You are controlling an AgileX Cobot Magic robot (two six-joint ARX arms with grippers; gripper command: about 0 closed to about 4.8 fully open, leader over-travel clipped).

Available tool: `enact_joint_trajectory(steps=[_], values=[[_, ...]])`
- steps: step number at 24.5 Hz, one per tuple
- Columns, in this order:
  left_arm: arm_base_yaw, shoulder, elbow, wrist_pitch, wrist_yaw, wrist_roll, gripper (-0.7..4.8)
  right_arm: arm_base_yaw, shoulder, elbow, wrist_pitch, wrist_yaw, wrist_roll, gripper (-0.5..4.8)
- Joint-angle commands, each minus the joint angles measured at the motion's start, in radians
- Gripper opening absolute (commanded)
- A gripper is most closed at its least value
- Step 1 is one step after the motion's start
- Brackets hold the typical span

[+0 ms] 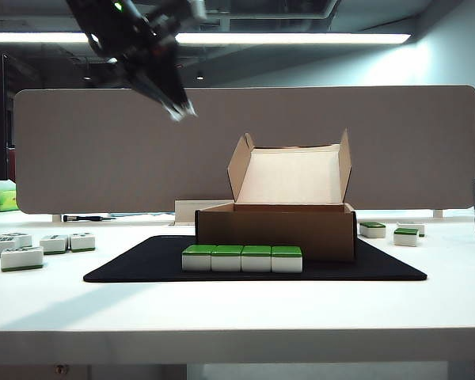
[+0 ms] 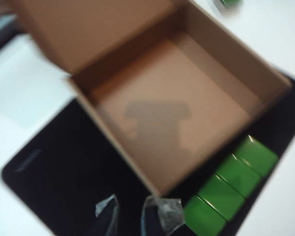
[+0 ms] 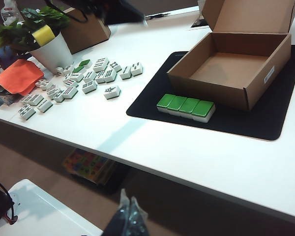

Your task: Pick up four mahjong tiles and put them into the paper box.

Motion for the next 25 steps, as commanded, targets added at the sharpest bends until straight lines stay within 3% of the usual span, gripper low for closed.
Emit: enact_joint_trajectory(steps=[1,5,6,8,25], values=[[-0.049,0.045,0.003,-0.061,-0.004,0.163,0.83,0.000,-0.011,0.003,0.010,0.000,-0.003,-0.01],[-0.106,0.108,0.003,-0.146,-0.010,0.349,1.93,0.000,-0.011,0.003,0.009,0.000,-0.003,-0.01],[-0.128,0.134,0.003,-0.177,-0.030,0.401,2.52,0.000,-0.011,0.003,0.009,0.000,-0.003,-0.01],[-0.152,0.171,0.002,-0.201,-0.071,0.428,3.06,0.000,-0.011,0.003,0.009,0.000,-0.003,-0.01],[-0.173,0.300,0.002,-0.128,-0.116,0.447,3.10,0.000,-0.011,0.003,0.009,0.001,-0.023,-0.01]])
